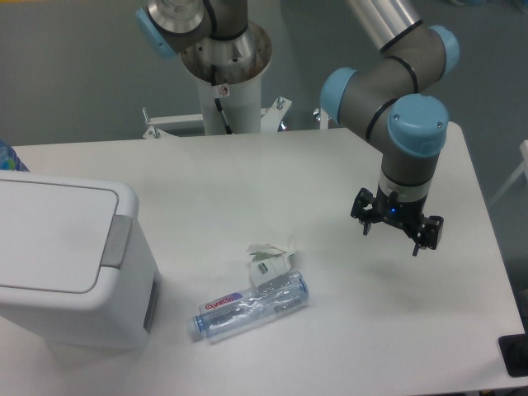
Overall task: Open the trash can
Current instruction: 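Move the open gripper over the table toward the white trash can lid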
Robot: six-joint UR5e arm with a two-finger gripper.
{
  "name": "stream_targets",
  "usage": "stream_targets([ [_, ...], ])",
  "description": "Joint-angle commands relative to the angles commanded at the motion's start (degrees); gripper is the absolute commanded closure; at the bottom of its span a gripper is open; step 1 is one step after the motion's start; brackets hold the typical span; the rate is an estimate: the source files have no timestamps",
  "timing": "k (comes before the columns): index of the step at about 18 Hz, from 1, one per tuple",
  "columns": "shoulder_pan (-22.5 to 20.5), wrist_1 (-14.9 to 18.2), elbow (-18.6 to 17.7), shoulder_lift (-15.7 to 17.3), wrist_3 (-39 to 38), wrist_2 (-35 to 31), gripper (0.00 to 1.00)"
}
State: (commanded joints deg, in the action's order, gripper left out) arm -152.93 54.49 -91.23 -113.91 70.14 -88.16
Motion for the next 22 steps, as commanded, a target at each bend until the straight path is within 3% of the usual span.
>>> stream_targets([
  [6,1.05,0.09,0.7,1.23,-0.26,0.0,0.0],
  [9,4.04,0.35,0.79,2.46,-1.75,-0.09,0.0],
  [15,7.99,0.61,0.62,7.55,-20.63,7.37,0.0],
  [22,13.62,0.18,1.58,12.39,-34.34,15.54,0.0],
])
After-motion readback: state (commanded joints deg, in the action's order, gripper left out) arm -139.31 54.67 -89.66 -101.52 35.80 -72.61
